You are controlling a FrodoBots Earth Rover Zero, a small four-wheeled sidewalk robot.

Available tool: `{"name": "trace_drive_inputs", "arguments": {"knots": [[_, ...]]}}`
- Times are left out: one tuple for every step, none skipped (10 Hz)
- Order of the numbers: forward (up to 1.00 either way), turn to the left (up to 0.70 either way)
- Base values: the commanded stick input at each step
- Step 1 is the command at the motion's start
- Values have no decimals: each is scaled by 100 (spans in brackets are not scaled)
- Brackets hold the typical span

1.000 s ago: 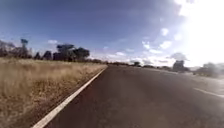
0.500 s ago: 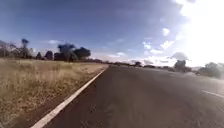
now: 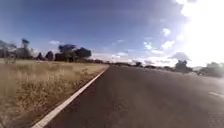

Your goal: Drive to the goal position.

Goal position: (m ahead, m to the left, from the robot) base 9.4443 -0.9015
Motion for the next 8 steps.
{"name": "trace_drive_inputs", "arguments": {"knots": [[50, 0], [50, 0], [50, 0], [50, 0], [50, 0], [50, 0], [50, 0], [50, 0]]}}
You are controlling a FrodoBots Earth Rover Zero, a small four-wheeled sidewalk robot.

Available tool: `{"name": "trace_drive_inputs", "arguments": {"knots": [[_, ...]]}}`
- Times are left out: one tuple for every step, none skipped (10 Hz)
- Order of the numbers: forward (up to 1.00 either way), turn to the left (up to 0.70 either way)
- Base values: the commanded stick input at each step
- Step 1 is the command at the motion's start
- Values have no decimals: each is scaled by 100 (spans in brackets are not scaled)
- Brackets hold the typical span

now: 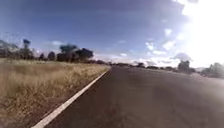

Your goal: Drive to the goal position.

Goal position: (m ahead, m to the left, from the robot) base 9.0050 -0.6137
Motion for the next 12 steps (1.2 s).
{"name": "trace_drive_inputs", "arguments": {"knots": [[50, 0], [50, 0], [50, 0], [50, 0], [50, 0], [50, 0], [50, 0], [50, 0], [50, 0], [50, 0], [50, 0], [50, 0]]}}
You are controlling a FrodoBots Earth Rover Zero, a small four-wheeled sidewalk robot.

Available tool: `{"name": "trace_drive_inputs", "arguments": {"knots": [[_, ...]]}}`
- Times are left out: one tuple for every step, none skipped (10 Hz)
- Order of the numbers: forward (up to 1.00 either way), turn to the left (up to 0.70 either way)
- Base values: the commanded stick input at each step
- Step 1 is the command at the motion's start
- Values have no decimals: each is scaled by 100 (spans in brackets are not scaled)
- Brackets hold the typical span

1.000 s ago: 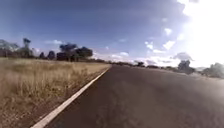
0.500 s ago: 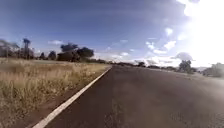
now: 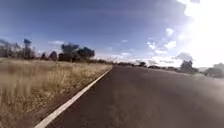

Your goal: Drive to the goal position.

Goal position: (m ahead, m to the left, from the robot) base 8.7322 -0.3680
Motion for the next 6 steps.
{"name": "trace_drive_inputs", "arguments": {"knots": [[50, 0], [50, 0], [50, 0], [50, 0], [50, 0], [50, 0]]}}
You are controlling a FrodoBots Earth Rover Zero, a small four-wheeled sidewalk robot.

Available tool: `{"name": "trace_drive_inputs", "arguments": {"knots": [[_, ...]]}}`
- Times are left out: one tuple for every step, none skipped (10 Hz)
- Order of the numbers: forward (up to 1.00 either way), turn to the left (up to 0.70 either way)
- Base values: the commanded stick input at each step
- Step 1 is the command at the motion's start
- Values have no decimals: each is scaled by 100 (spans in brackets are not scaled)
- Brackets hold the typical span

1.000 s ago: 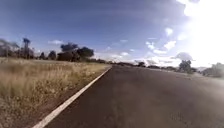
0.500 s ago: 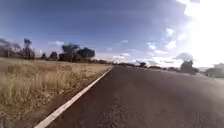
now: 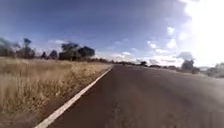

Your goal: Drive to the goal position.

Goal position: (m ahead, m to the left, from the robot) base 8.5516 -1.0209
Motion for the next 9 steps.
{"name": "trace_drive_inputs", "arguments": {"knots": [[50, 0], [50, 0], [50, 0], [50, 0], [50, 0], [50, 0], [50, 0], [50, 0], [50, 0]]}}
